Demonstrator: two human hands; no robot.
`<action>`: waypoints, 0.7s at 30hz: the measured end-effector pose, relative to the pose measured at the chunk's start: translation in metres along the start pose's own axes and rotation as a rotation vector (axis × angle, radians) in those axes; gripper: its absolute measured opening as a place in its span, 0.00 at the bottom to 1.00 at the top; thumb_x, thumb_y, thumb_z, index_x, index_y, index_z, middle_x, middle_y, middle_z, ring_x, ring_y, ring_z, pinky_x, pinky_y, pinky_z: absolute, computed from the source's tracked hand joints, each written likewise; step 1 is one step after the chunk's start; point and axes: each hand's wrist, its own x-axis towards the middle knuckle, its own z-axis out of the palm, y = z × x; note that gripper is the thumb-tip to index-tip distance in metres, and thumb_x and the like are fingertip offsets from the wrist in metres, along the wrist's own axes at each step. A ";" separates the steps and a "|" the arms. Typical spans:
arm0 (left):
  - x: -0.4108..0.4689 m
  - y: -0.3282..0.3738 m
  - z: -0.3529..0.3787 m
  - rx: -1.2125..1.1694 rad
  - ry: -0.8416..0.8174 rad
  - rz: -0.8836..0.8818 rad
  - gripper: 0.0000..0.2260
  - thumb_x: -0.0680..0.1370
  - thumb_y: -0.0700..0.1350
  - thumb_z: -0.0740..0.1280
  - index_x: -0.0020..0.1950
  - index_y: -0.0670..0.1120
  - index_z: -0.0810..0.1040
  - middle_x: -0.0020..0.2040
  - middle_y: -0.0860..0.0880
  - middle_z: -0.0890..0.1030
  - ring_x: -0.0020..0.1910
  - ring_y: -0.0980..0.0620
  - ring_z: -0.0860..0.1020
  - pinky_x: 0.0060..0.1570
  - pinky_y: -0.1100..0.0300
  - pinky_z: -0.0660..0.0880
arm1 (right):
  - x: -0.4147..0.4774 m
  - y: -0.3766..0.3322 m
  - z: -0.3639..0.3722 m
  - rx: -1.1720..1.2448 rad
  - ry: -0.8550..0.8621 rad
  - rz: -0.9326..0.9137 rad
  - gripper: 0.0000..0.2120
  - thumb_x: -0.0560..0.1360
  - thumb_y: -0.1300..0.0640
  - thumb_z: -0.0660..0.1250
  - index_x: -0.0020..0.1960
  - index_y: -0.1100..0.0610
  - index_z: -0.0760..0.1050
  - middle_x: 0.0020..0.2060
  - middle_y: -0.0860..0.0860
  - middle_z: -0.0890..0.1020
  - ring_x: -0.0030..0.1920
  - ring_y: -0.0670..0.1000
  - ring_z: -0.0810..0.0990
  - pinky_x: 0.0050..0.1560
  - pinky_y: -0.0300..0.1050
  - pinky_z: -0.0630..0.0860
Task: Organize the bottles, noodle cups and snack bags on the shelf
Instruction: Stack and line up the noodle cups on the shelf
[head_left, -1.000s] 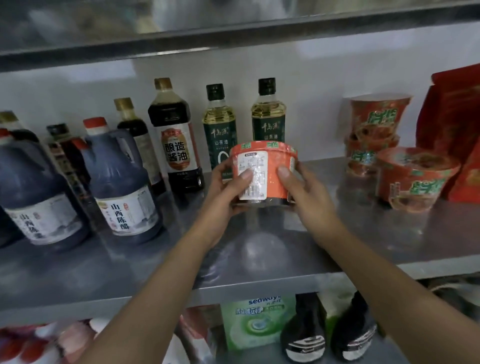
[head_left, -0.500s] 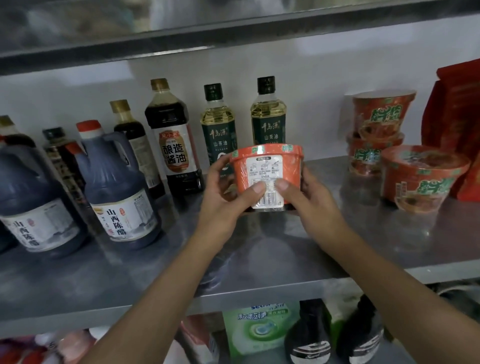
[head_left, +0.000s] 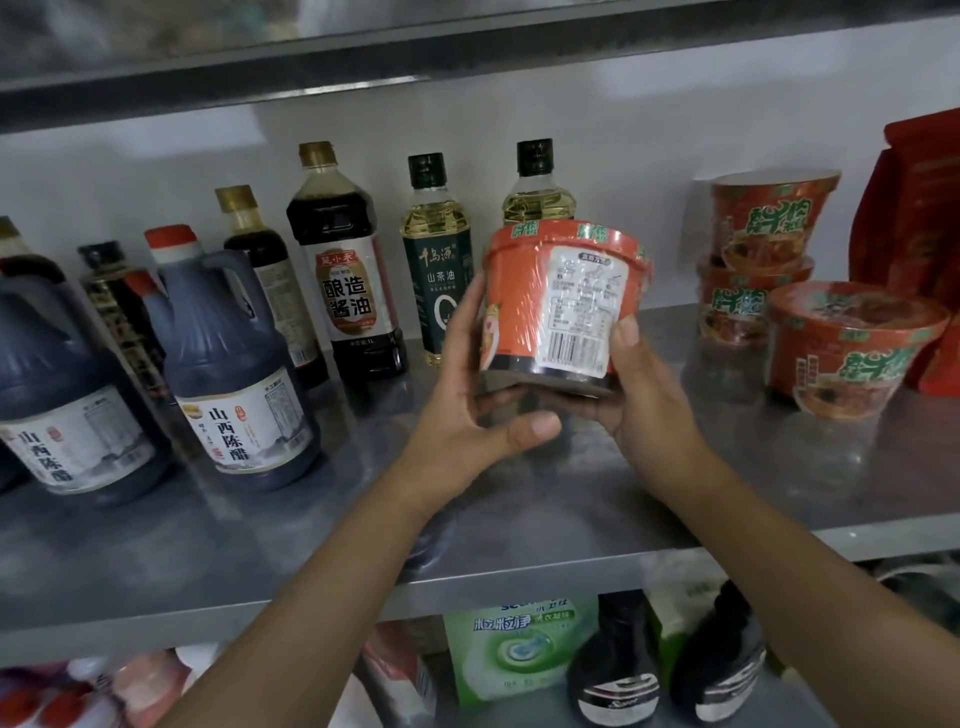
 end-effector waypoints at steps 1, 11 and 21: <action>0.000 0.001 0.002 0.001 -0.006 0.000 0.50 0.69 0.56 0.78 0.81 0.54 0.49 0.78 0.54 0.63 0.74 0.51 0.69 0.64 0.52 0.75 | -0.001 -0.001 0.001 -0.001 0.002 -0.011 0.42 0.70 0.29 0.63 0.76 0.52 0.65 0.65 0.50 0.80 0.63 0.52 0.81 0.55 0.48 0.81; 0.001 0.003 0.005 0.018 0.074 0.010 0.47 0.71 0.62 0.75 0.80 0.50 0.51 0.76 0.47 0.66 0.73 0.49 0.70 0.64 0.53 0.75 | -0.002 -0.002 0.000 -0.044 -0.015 -0.049 0.41 0.72 0.30 0.63 0.76 0.55 0.64 0.65 0.50 0.80 0.62 0.50 0.81 0.54 0.44 0.81; 0.006 -0.008 0.003 0.072 0.154 -0.114 0.43 0.61 0.69 0.76 0.70 0.63 0.62 0.68 0.50 0.75 0.64 0.52 0.78 0.55 0.58 0.79 | 0.005 0.002 -0.002 -0.124 0.027 -0.115 0.28 0.78 0.47 0.60 0.77 0.51 0.61 0.63 0.46 0.80 0.60 0.45 0.82 0.53 0.40 0.80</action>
